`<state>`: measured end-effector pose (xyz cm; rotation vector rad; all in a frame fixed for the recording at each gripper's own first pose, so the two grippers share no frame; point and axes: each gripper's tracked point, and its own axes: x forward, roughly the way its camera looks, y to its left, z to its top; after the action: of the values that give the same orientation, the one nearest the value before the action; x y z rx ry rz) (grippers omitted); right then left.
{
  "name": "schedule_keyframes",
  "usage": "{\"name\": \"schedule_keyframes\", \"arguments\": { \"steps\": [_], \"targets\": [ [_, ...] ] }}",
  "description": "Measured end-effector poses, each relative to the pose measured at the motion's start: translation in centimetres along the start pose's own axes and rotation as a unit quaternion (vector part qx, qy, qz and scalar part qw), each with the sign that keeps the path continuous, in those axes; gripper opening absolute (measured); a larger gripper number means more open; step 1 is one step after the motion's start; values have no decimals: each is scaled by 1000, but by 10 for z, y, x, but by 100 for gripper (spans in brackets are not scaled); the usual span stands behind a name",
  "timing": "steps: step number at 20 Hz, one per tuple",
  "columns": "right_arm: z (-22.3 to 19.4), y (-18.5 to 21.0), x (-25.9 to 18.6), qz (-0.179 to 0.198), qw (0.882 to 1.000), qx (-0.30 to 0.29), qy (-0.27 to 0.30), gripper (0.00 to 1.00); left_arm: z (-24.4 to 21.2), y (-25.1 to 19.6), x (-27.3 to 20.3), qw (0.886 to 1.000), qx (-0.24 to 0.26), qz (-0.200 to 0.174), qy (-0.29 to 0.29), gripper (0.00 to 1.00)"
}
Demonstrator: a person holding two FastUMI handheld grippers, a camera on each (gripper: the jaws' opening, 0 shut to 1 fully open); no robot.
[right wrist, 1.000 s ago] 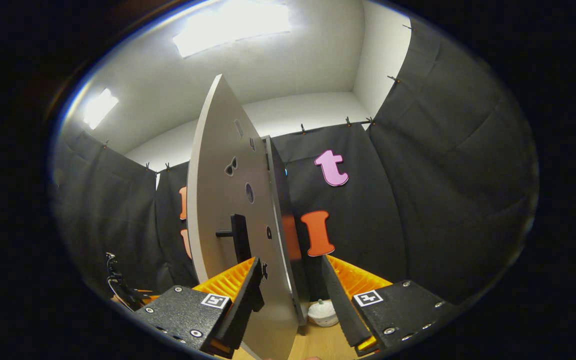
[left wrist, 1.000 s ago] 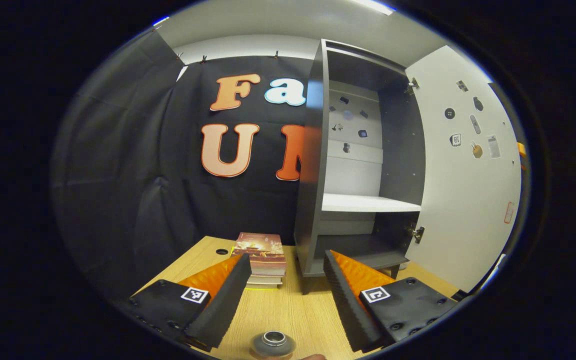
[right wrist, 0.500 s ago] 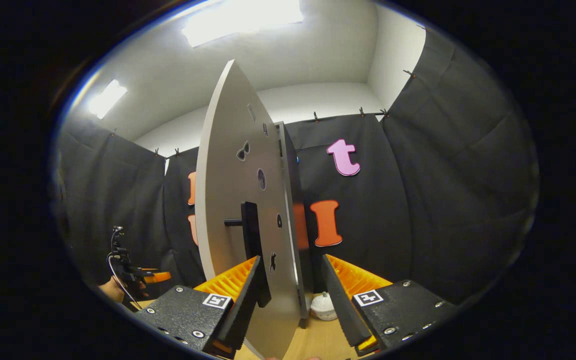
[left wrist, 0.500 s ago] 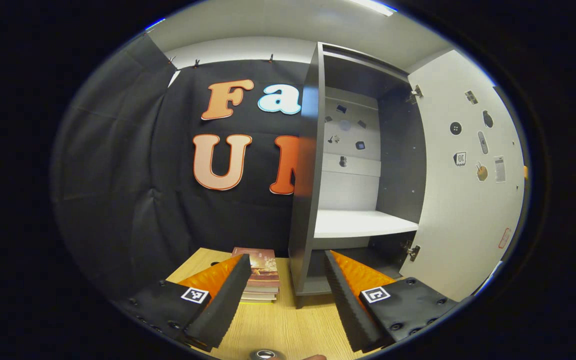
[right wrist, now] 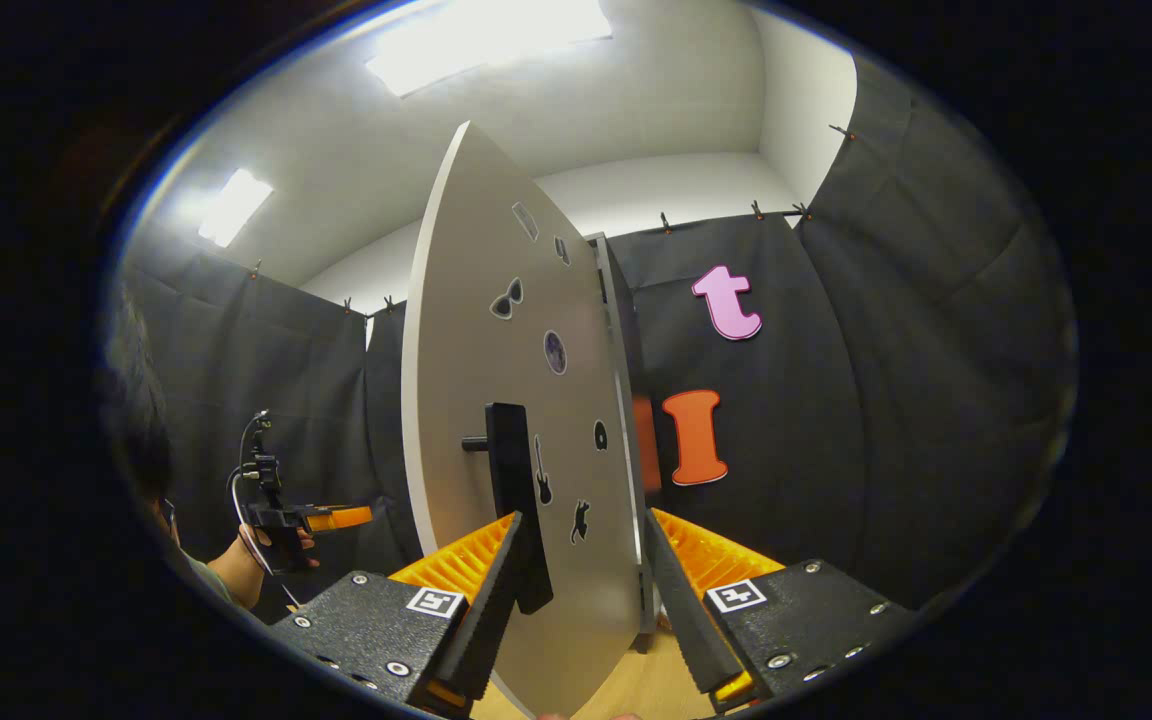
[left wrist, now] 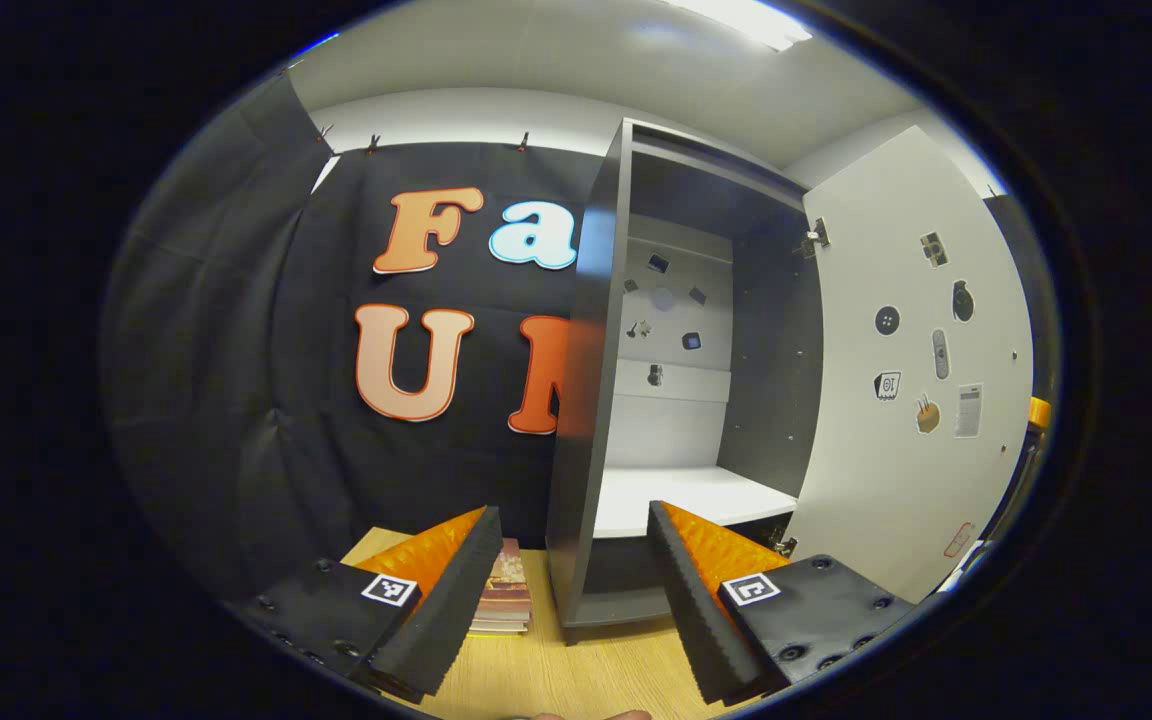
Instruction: Open the cabinet door with the right hand, grasp the bottle in the cabinet with the left hand and place it on the coaster, then close the cabinet door with the right hand.
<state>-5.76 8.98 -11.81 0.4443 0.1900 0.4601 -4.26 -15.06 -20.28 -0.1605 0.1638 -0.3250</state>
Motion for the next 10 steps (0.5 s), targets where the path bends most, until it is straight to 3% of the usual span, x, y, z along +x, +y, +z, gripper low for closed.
{"name": "schedule_keyframes", "arguments": {
  "steps": [1, 6, 9, 10],
  "targets": [
    [-1, 4, 2, 8, 1000, -3, -1, 74, 3, -2, 0, 1000, 7, -3, -4, 100],
    [-2, 24, 17, 42, 999, -14, -5, 74, 11, -11, 1, 1000, 20, -11, -12, 95],
    [-2, 24, 35, 34, 999, -6, -4, 74, 18, -13, 1, 999, 33, -14, -14, 95],
    [0, 25, 42, 36, 999, -9, -6, 74, 19, -13, 1, 999, 43, -9, -12, 100]
  ]
}}
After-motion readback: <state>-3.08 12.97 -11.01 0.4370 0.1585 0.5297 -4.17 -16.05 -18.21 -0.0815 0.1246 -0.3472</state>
